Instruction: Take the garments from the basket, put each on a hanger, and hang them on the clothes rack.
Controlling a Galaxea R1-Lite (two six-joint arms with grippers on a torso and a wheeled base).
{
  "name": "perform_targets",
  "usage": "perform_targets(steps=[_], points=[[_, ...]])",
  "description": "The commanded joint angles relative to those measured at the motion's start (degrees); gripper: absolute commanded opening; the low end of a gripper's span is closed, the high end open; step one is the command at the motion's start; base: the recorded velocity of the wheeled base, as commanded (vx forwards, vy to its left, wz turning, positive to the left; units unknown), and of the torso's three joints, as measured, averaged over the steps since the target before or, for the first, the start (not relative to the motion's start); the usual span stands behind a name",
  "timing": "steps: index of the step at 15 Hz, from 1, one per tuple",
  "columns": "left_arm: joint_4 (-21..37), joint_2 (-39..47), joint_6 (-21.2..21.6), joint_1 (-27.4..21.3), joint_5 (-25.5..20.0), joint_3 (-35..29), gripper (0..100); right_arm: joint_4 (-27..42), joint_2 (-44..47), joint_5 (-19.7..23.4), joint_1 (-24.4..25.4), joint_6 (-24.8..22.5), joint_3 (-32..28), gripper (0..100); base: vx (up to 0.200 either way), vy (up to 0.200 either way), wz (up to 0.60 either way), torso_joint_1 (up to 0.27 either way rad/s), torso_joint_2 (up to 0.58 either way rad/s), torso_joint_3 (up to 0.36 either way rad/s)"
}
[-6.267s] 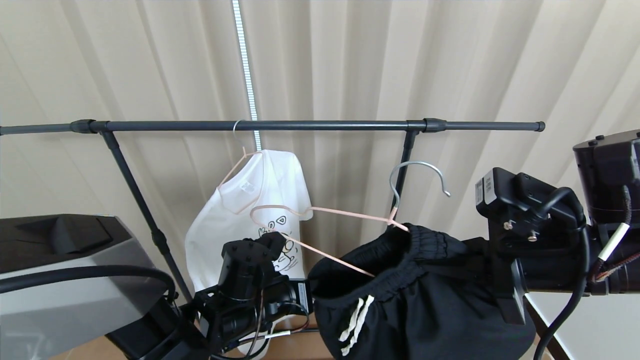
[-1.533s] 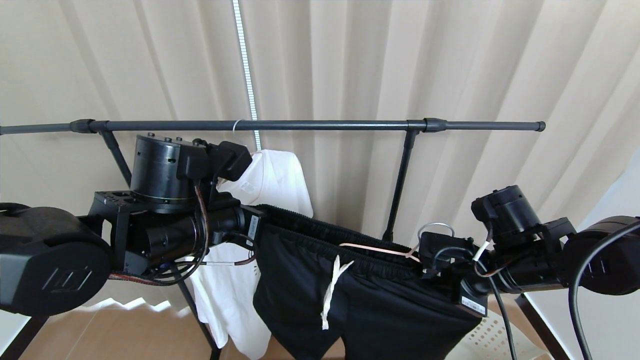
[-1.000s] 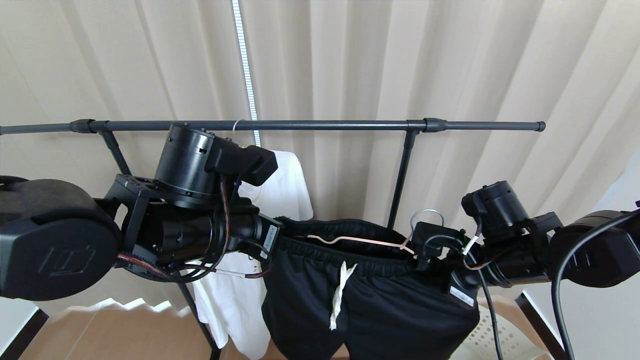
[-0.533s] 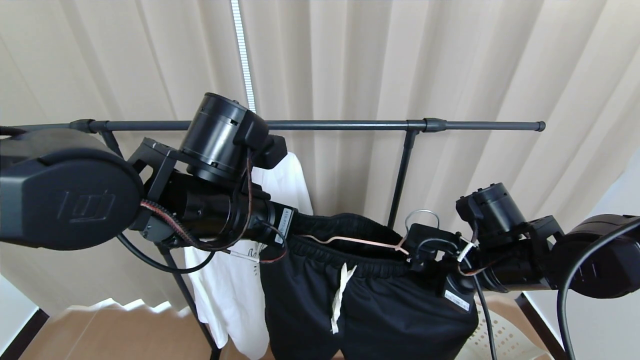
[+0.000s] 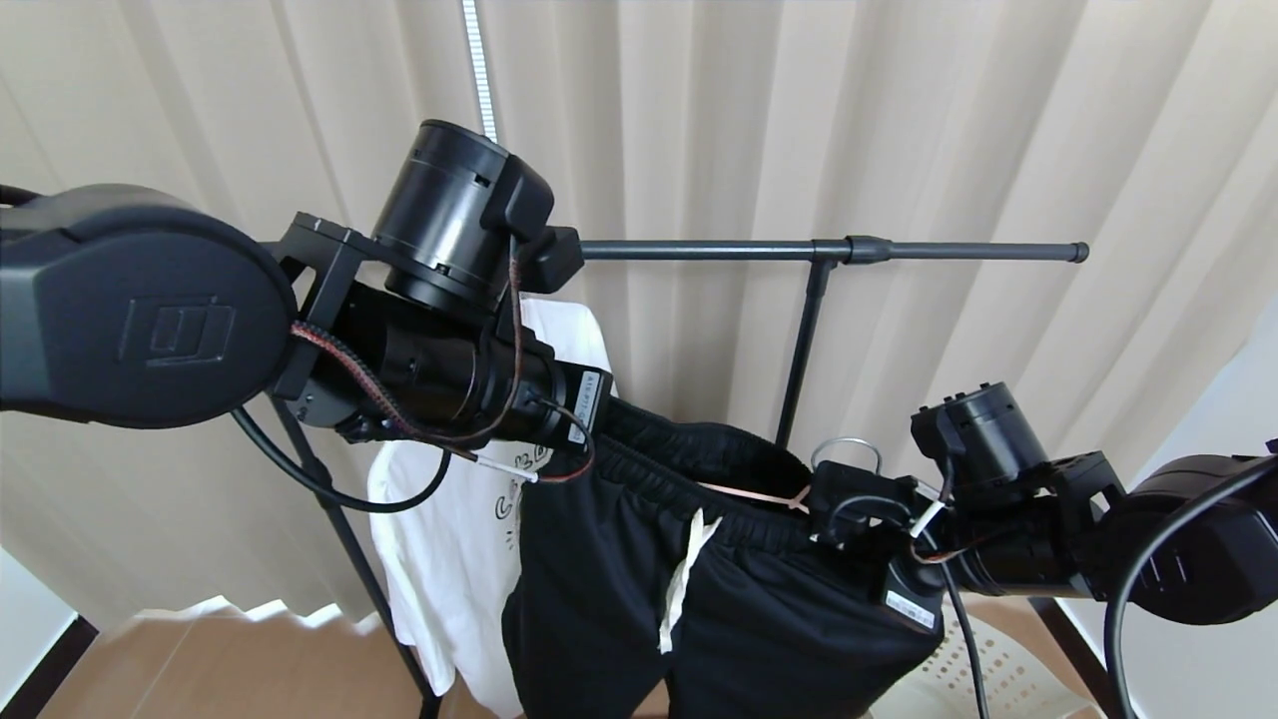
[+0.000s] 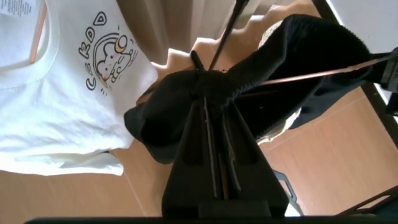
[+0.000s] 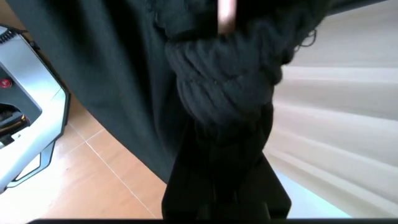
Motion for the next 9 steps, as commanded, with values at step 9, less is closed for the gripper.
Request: perform_targets(steps=[9], points=[[0.19, 0.68, -0.74, -4.51, 0.1, 4.19, 0, -0.26, -3.55, 7.13, 0.18, 3.88, -1.08, 0, 0.0, 0.0, 0.0, 0.0, 0.0, 0.0]])
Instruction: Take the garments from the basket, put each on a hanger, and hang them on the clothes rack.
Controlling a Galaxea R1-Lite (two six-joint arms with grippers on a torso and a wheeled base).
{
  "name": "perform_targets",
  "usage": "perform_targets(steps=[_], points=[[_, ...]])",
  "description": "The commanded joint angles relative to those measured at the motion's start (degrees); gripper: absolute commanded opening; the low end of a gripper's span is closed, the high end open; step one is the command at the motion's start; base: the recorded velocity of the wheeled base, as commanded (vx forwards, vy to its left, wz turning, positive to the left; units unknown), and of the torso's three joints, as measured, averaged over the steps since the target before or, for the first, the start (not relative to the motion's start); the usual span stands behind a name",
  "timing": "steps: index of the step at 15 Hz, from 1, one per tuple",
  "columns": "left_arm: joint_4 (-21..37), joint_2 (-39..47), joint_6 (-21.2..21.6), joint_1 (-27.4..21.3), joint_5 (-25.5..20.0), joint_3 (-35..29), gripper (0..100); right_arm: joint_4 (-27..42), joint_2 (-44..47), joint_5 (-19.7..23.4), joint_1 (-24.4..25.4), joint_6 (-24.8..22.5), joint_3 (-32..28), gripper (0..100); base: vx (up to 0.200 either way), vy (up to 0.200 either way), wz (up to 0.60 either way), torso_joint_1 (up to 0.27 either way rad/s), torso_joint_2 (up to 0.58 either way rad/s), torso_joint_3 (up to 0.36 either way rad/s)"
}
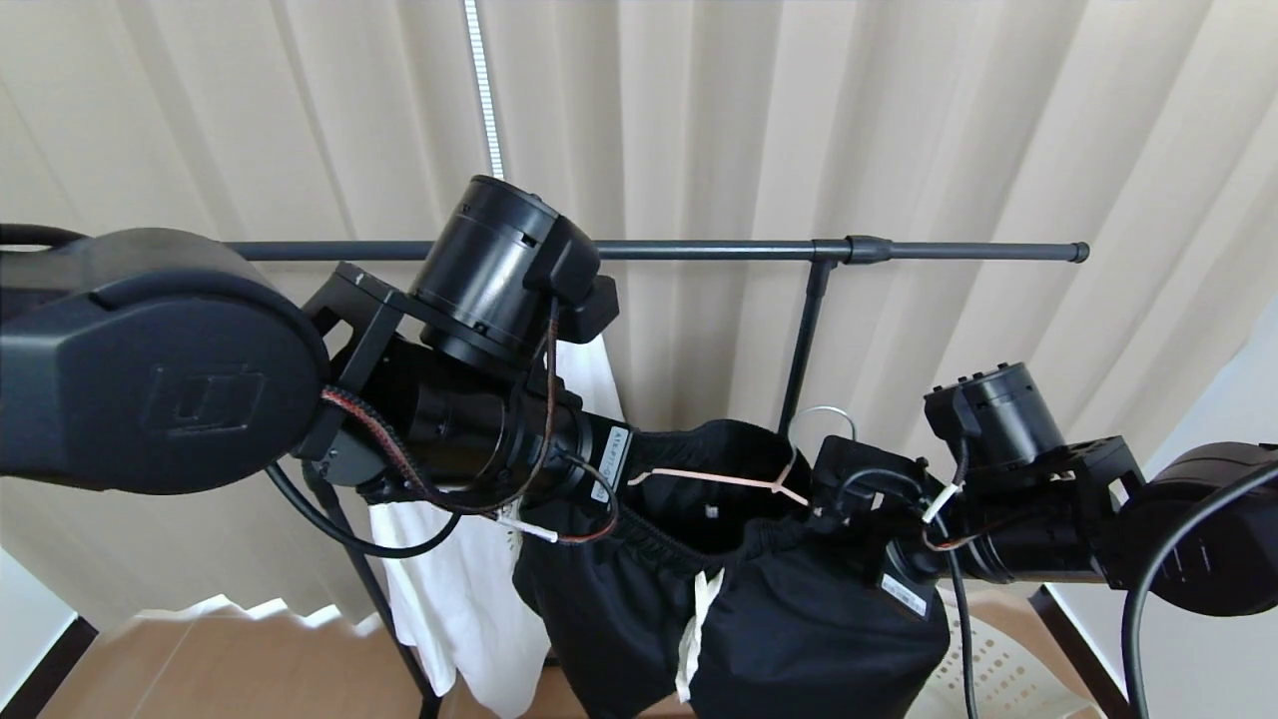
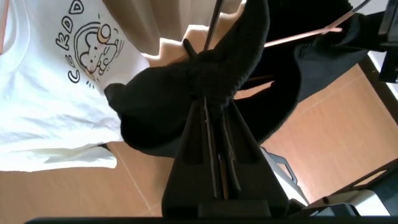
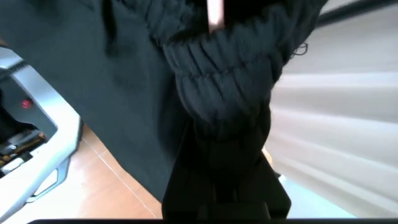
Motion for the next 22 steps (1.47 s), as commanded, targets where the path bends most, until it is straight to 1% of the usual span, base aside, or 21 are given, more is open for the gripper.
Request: perform_targets(steps=[1, 3, 5, 8, 9, 10, 12, 14, 15, 16, 19, 22], points=[[-0.06, 1.15, -1.09, -0.44, 0.12, 0.86, 0, -0.04, -2.24, 0.76, 0.03, 0.08, 0.16, 0, 0.0, 0.0, 0.0, 0.0, 0.0, 0.0], [-0.94, 0.97, -1.44, -1.32, 0.65, 1.91, 0, -0.13, -2.06, 0.76, 0.03, 0.26, -0.19, 0, 0.0, 0.0, 0.0, 0.0, 0.0, 0.0], [-3.31, 0.71, -1.62, -2.64, 0.82, 3.85, 0, -0.65, -1.98, 0.76, 0.03, 0.87, -0.36, 0, 0.0, 0.0, 0.0, 0.0, 0.0, 0.0], [-7.18, -0.08, -1.62, -3.87, 1.17, 7.54, 0, -3.29, -1.89, 0.85, 1.44, 5.53, -0.36, 0, 0.0, 0.0, 0.0, 0.0, 0.0, 0.0], [-8.23, -0.61, -1.53, -4.13, 1.17, 8.59, 0, -3.64, -1.89, 0.94, 1.53, 5.97, -0.27, 0, 0.0, 0.0, 0.0, 0.0, 0.0, 0.0], [-9.37, -1.14, -1.35, -4.4, 1.17, 9.91, 0, -3.9, -1.8, 1.64, 1.53, 5.97, -0.27, 0, 0.0, 0.0, 0.0, 0.0, 0.0, 0.0], [-11.66, -2.37, -1.27, -5.1, 1.09, 12.37, 0, -3.9, -2.33, 4.81, 1.53, 6.32, -0.36, 0, 0.0, 0.0, 0.0, 0.0, 0.0, 0.0], [-12.63, -2.19, -1.35, -5.1, 1.09, 13.25, 0, -5.66, -2.77, 7.0, 1.53, 7.02, 0.16, 0, 0.0, 0.0, 0.0, 0.0, 0.0, 0.0], [-12.63, -1.93, -1.53, -5.1, 1.17, 13.34, 0, -7.86, -3.12, 8.94, 1.53, 7.2, 1.13, 0, 0.0, 0.0, 0.0, 0.0, 0.0, 0.0], [-12.71, -1.75, -1.7, -5.1, 1.17, 13.43, 0, -9.62, -3.47, 9.99, 1.44, 7.2, 1.92, 0, 0.0, 0.0, 0.0, 0.0, 0.0, 0.0], [-12.71, -0.7, -1.7, -5.1, 1.26, 13.43, 0, -11.29, -3.82, 11.57, 1.44, 7.55, 2.89, 0, 0.0, 0.0, 0.0, 0.0, 0.0, 0.0], [-16.58, 1.06, -1.79, -4.75, 1.44, 13.87, 0, -11.46, -5.58, 14.47, 1.35, 7.64, 3.33, 0, 0.0, 0.0, 0.0, 0.0, 0.0, 0.0]])
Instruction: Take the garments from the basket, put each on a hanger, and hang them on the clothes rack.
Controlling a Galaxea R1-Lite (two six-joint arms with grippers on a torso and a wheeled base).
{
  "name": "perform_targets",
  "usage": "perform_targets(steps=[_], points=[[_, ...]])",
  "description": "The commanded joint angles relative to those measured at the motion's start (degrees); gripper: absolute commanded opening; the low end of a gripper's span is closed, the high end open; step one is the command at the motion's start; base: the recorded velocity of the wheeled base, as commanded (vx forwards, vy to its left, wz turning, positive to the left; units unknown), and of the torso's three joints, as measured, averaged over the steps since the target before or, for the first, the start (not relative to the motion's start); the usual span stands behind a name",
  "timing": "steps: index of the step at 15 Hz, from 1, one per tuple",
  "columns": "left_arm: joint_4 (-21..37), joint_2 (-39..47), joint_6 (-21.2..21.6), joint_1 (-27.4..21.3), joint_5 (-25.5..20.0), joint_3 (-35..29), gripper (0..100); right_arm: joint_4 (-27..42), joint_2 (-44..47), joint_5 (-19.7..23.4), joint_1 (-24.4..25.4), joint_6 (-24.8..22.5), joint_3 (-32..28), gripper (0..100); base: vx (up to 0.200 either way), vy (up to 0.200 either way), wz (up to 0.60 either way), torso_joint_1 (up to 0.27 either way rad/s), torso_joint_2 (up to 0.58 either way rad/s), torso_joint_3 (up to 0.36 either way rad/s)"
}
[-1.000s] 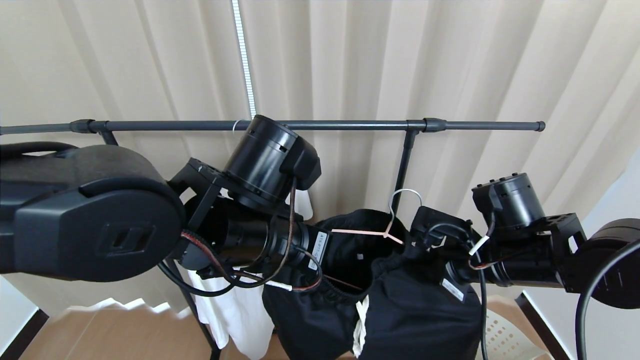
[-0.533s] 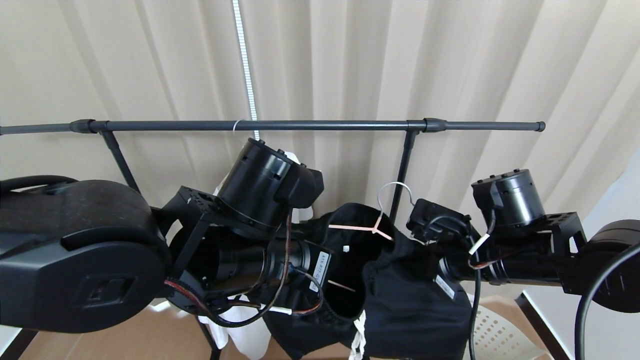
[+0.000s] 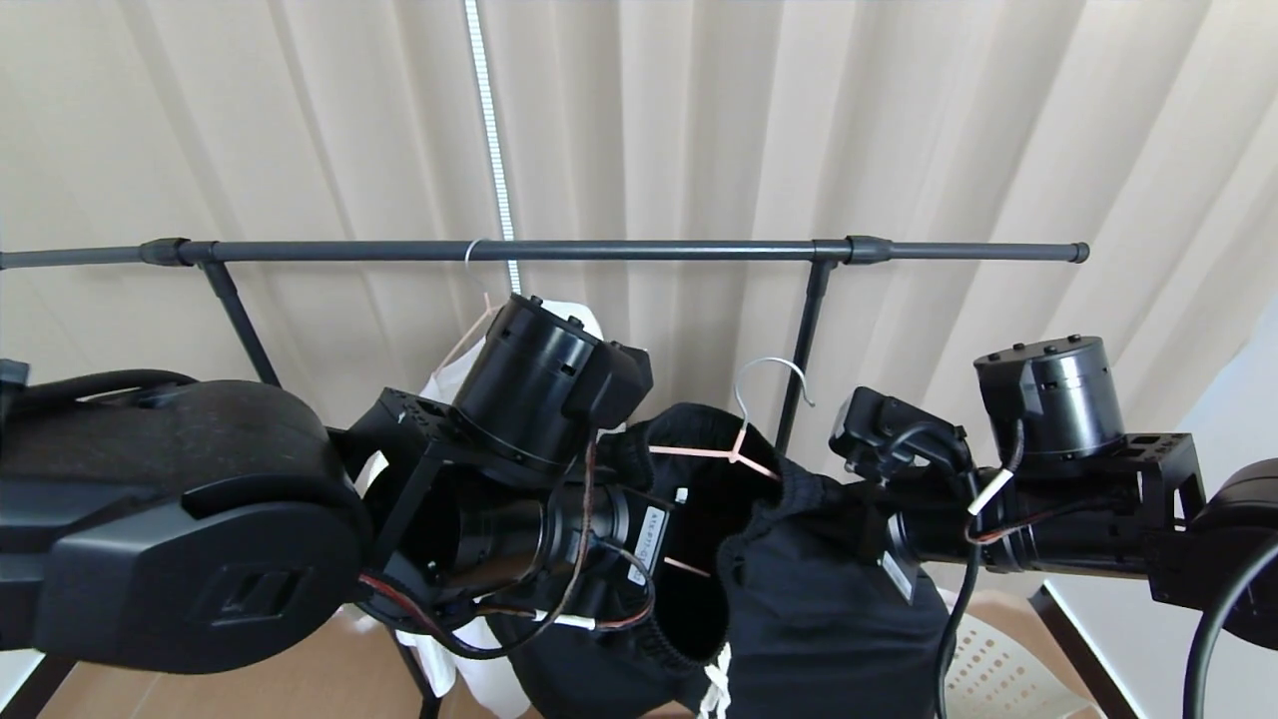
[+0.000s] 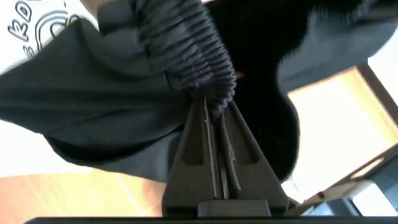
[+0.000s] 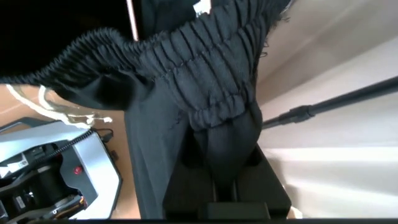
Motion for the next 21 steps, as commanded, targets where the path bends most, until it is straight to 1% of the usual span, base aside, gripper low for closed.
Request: perform_targets(steps=[1, 3, 4, 6, 9, 12, 15, 16, 20, 21], points=[[-1.28, 2.28, -0.08, 0.19, 0.78, 0.23, 0, -0.08, -1.27, 0.89, -0.05, 0.15, 0.3, 0, 0.0, 0.0, 0.0, 0.0, 0.0, 0.0], [-3.47, 3.95, -0.43, 0.19, 2.36, 0.23, 0, -1.13, -1.8, 3.79, -0.14, 0.32, 1.0, 0, 0.0, 0.0, 0.0, 0.0, 0.0, 0.0], [-3.82, 4.31, -0.78, 0.19, 2.45, 0.23, 0, -1.75, -1.8, 4.32, -0.23, 0.32, 1.44, 0, 0.0, 0.0, 0.0, 0.0, 0.0, 0.0], [-4.18, 4.13, -1.13, 0.19, 2.45, 0.14, 0, -5.09, -1.62, 5.02, -0.4, 0.76, 2.58, 0, 0.0, 0.0, 0.0, 0.0, 0.0, 0.0], [-4.18, 4.22, -1.31, 0.19, 2.54, 0.14, 0, -5.79, -1.71, 6.96, -0.4, 1.11, 3.02, 0, 0.0, 0.0, 0.0, 0.0, 0.0, 0.0], [-5.58, 4.39, -1.66, 0.19, 2.71, 0.14, 0, -5.88, -1.8, 7.48, -0.4, 1.11, 3.37, 0, 0.0, 0.0, 0.0, 0.0, 0.0, 0.0], [-6.02, 4.39, -1.66, 0.19, 2.98, 0.14, 0, -8.17, -1.8, 8.45, -0.4, 1.11, 4.25, 0, 0.0, 0.0, 0.0, 0.0, 0.0, 0.0], [-6.02, 4.48, -1.66, 0.19, 3.06, 0.14, 100, -8.87, -1.71, 8.54, -0.4, 1.11, 4.6, 0, 0.0, 0.0, 0.0, 0.0, 0.0, 0.0], [-6.02, 2.81, -1.57, -0.87, 3.24, 1.28, 100, -9.04, -1.62, 8.54, -0.4, 1.11, 4.6, 0, 0.0, 0.0, 0.0, 0.0, 0.0, 0.0], [-6.02, 2.02, -1.57, -0.87, 4.03, 1.72, 100, -9.04, -1.62, 8.54, -0.4, 1.11, 4.6, 0, 0.0, 0.0, 0.0, 0.0, 0.0, 0.0]])
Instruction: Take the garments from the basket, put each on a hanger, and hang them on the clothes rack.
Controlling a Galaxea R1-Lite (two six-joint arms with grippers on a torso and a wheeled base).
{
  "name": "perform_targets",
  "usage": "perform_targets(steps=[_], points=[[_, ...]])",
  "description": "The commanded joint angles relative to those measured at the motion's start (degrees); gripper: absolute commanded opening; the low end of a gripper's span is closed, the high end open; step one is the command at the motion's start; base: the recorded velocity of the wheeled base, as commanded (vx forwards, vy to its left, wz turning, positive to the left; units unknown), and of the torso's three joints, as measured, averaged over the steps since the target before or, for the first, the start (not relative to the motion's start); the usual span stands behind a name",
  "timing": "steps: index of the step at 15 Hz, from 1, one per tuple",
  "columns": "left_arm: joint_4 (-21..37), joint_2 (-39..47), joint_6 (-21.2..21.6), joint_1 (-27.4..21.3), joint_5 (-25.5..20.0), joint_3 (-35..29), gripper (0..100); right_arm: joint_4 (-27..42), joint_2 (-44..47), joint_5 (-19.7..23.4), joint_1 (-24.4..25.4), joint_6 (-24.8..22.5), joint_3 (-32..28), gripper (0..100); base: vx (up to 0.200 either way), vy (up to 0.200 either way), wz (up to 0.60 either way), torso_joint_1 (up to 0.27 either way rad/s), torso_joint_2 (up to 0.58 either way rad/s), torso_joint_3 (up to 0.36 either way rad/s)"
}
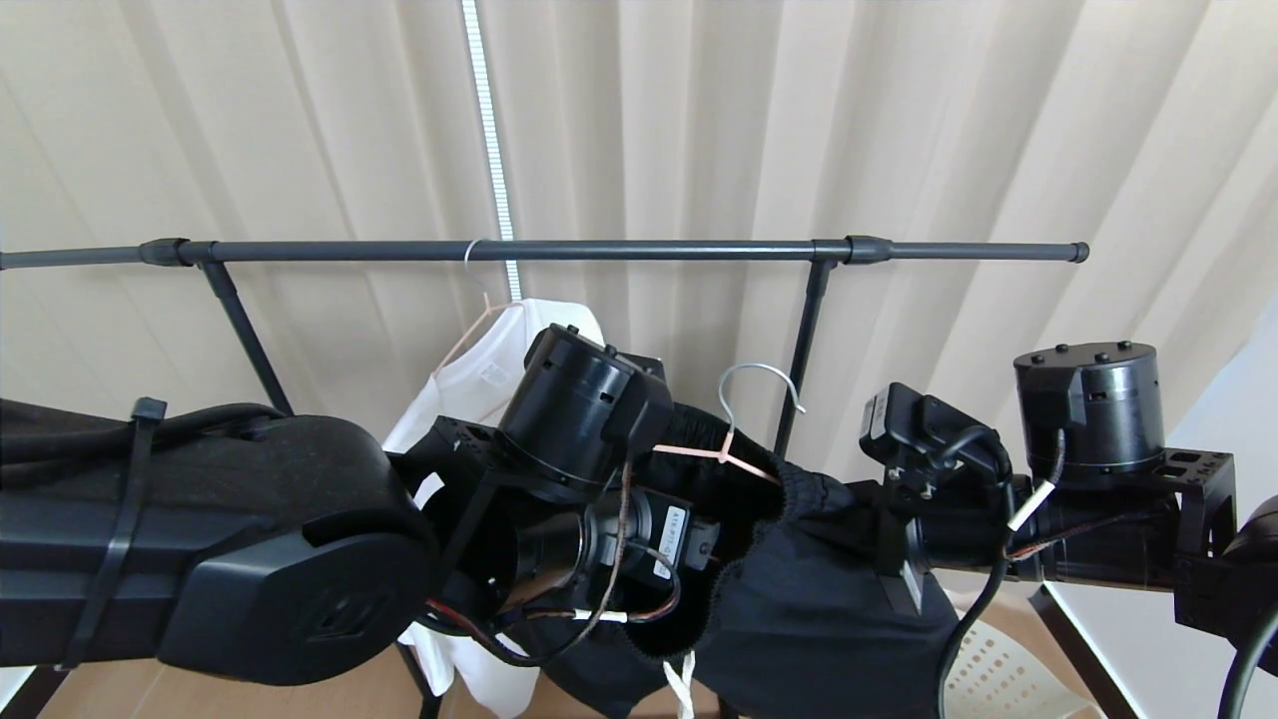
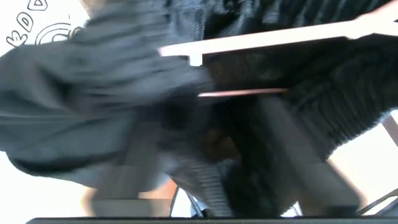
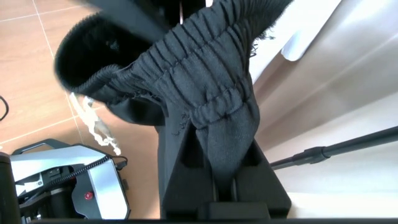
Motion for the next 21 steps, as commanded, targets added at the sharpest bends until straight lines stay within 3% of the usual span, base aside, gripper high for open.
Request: perform_targets(steps=[1, 10, 13, 14, 16, 17, 21], points=[[0.0, -2.23, 0.01, -0.28, 0.83, 1.12, 100, -0.07, 0.14, 0.01, -0.05, -0.03, -0.02, 0, 0.0, 0.0, 0.0, 0.0, 0.0, 0.0], [0.0, -13.57, 0.45, -1.34, 0.83, 9.73, 100, -0.07, 0.5, 0.36, -0.84, -0.03, -0.1, 0, 0.0, 0.0, 0.0, 0.0, 0.0, 0.0], [0.0, -21.04, 5.02, 1.03, -0.75, 13.34, 100, 0.01, 0.67, 4.05, -2.43, -0.03, 0.16, 0, 0.0, 0.0, 0.0, 0.0, 0.0, 0.0], [-1.14, -23.41, 10.3, 6.66, -8.75, 14.57, 100, 0.1, 0.67, 6.77, -3.22, -0.12, 0.34, 0, 0.0, 0.0, 0.0, 0.0, 0.0, 0.0], [-2.99, -24.73, 15.92, 13.43, -19.03, 15.09, 100, 0.01, 0.5, 8.27, -3.39, -0.38, 0.95, 0, 0.0, 0.0, 0.0, 0.0, 0.0, 0.0], [-3.08, -24.46, 20.84, 17.65, -24.75, 14.92, 100, 0.01, 0.41, 8.88, -3.48, -0.56, 1.22, 0, 0.0, 0.0, 0.0, 0.0, 0.0, 0.0], [-2.9, -22.53, 31.74, 22.92, -40.04, 14.65, 100, 0.01, 0.06, 11.69, -3.48, -0.56, 1.83, 0, 0.0, 0.0, 0.0, 0.0, 0.0, 0.0]])
